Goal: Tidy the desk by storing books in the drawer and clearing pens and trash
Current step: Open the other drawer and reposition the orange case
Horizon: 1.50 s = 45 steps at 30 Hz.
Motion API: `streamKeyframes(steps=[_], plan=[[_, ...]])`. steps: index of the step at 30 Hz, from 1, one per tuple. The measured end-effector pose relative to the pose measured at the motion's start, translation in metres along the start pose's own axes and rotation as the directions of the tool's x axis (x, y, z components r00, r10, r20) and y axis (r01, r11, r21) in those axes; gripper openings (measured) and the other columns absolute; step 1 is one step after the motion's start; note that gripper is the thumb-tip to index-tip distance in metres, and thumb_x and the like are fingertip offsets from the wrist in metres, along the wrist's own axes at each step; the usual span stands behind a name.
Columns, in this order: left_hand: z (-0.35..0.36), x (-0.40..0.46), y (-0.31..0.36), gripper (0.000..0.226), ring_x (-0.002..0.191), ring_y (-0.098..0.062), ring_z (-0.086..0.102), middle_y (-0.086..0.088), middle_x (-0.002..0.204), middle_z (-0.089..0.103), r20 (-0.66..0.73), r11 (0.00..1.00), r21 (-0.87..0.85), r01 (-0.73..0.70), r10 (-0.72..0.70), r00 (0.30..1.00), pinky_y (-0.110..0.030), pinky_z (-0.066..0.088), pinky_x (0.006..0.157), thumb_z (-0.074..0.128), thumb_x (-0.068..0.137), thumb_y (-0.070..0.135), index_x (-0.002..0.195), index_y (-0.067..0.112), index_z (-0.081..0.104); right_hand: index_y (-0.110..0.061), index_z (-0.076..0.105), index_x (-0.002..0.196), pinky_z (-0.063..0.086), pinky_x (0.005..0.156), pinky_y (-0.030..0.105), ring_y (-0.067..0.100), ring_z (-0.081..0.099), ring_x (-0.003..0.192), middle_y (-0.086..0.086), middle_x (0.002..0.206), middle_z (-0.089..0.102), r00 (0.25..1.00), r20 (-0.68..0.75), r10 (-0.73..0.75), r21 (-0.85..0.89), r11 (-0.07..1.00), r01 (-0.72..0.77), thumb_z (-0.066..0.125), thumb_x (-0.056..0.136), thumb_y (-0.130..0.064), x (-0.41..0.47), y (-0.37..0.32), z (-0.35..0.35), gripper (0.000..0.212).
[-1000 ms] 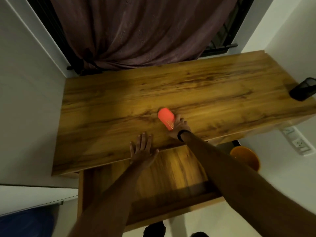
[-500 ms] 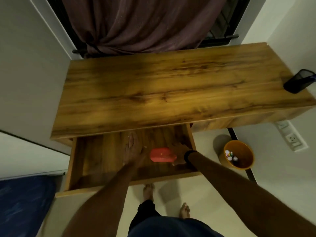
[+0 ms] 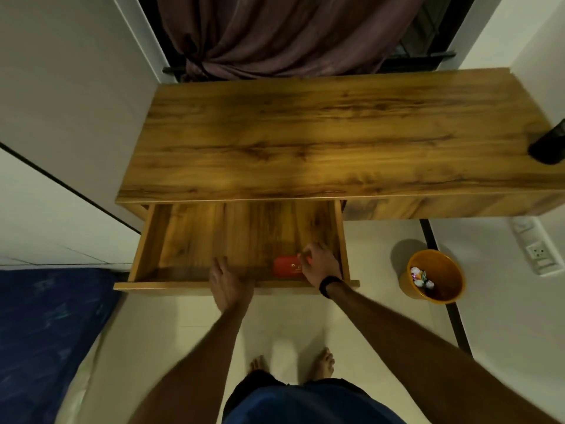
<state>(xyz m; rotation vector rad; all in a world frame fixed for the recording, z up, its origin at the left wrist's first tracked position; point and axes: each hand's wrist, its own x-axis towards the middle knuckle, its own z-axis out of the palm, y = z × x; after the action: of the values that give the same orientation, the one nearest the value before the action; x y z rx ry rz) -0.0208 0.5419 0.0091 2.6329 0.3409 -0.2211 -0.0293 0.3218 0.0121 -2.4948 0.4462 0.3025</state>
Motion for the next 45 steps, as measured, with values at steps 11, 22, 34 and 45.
streamKeyframes(steps=[11,22,34,45], plan=[[-0.027,0.013,-0.036,0.067,0.093,-0.026,0.057,-0.013,0.117,0.056,0.634,0.314,-0.634,0.707,-0.314,0.707,-0.037,0.052,0.077,0.072,0.08,0.037,0.132,0.006,0.044,-0.003,0.065,0.099,0.055,0.077,0.041,0.027,0.063,0.073,0.018,0.093,0.07,0.786,0.368,0.496,0.828,0.211,-0.52,0.036,0.094,-0.063,-0.069,-0.082,0.069,0.067],[-0.048,0.038,-0.039,0.084,0.098,-0.033,0.052,-0.013,0.123,0.046,0.736,-0.172,-0.66,0.731,0.047,0.675,-0.05,0.039,0.108,0.042,0.077,0.08,0.136,0.02,0.04,-0.018,0.041,0.137,0.043,0.105,0.053,0.036,0.053,0.12,0.015,0.131,0.053,0.784,0.411,0.465,0.866,-0.467,-0.177,0.06,0.063,-0.079,-0.055,-0.123,0.065,0.098],[-0.058,0.115,0.033,0.114,0.14,-0.04,0.03,-0.017,0.156,0.023,0.73,-0.145,-0.667,0.731,0.074,0.68,-0.052,0.029,0.114,0.042,0.065,0.089,0.152,0.019,0.018,-0.015,0.029,0.148,0.033,0.108,0.054,0.04,0.031,0.138,0.018,0.149,0.033,0.834,0.45,0.319,0.814,-0.531,-0.236,0.052,0.077,-0.075,0.042,-0.135,-0.007,0.096],[-0.062,0.174,0.1,0.114,0.146,-0.031,0.022,-0.015,0.157,0.024,0.691,-0.175,-0.696,0.697,0.102,0.716,-0.046,0.017,0.12,0.034,0.072,0.086,0.152,0.007,0.016,-0.018,0.053,0.134,0.042,0.106,0.053,0.036,0.056,0.12,0.014,0.129,0.06,0.884,0.408,0.227,0.842,-0.468,-0.269,0.058,0.07,-0.077,0.121,-0.128,-0.047,0.087]])
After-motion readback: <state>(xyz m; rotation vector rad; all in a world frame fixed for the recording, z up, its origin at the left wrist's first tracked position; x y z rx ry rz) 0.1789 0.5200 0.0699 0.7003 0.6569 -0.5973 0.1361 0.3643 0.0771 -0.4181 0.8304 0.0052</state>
